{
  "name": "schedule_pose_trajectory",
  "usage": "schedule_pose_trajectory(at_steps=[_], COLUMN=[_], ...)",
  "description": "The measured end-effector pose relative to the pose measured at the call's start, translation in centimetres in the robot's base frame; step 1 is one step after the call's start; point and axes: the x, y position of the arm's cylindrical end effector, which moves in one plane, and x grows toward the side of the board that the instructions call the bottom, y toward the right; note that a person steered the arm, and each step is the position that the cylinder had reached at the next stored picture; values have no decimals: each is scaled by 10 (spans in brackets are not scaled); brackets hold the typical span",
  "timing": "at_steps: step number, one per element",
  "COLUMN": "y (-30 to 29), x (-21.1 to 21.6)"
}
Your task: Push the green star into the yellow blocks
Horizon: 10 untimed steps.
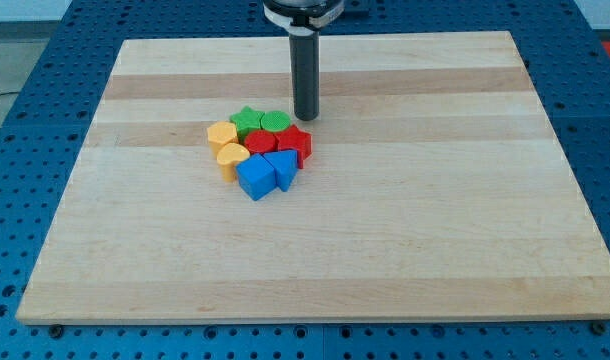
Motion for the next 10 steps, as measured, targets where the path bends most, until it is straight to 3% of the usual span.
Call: schedule_pose_trajectory(at_steps=[2,4,6,10], y=[-5,-46,-71,-99], x=[-12,-17,25,28])
